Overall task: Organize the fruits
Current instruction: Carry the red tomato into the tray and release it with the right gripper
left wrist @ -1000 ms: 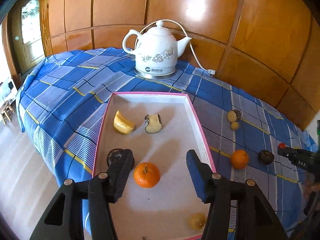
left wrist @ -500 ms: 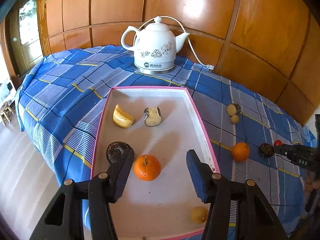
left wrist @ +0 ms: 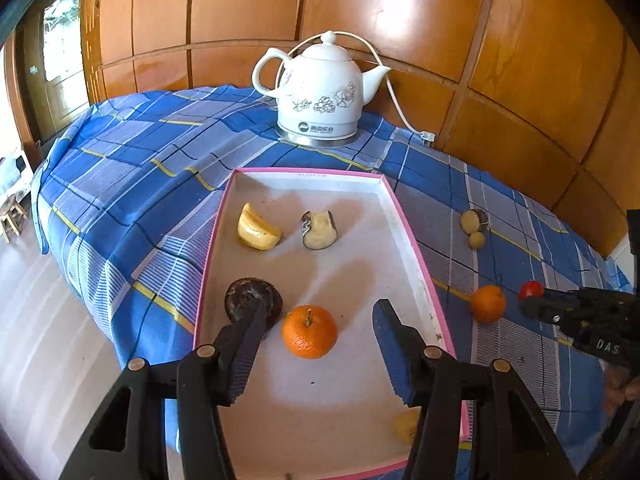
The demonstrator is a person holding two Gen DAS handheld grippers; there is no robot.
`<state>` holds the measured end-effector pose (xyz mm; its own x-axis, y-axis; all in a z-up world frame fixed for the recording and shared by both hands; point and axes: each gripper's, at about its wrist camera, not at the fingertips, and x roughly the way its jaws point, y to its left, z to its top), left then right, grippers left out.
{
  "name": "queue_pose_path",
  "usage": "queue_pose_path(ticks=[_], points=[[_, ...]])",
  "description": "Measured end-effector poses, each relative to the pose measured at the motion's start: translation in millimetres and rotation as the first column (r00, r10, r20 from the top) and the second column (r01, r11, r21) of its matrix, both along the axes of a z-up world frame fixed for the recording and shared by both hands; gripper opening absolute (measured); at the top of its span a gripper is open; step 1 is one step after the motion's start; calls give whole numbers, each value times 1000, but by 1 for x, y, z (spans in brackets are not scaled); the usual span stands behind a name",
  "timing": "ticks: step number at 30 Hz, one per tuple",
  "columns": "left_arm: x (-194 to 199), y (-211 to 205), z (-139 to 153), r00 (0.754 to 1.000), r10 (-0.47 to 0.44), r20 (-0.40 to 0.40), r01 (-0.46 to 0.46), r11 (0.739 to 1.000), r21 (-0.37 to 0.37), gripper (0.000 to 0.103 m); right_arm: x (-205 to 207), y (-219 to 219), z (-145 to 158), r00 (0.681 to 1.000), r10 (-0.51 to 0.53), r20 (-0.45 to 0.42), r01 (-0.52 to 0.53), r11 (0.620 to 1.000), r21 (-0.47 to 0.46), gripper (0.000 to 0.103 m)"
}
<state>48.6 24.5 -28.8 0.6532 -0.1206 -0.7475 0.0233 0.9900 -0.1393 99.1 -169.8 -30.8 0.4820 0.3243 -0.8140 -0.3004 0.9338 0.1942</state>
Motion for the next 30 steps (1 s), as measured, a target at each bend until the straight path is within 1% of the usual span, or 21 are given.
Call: queue_pose_path(ticks=[7, 13, 23, 30], points=[[-2, 9, -1, 1000, 21, 2, -21, 1000, -19, 57, 15, 51, -3, 997, 71, -15, -71, 997, 20, 25], [-3, 15, -2, 1000, 30, 2, -29, 999, -33, 57, 28, 77, -5, 996, 91, -23, -91, 996, 27, 25], [-6, 21, -5, 999, 39, 2, -39, 998, -40, 57, 49, 98, -14, 996, 74, -48, -73, 997, 12, 25], [-6, 24, -5, 999, 46, 6, -46, 998, -43, 57, 55, 104, -16, 996, 72, -47, -72, 997, 3, 25]])
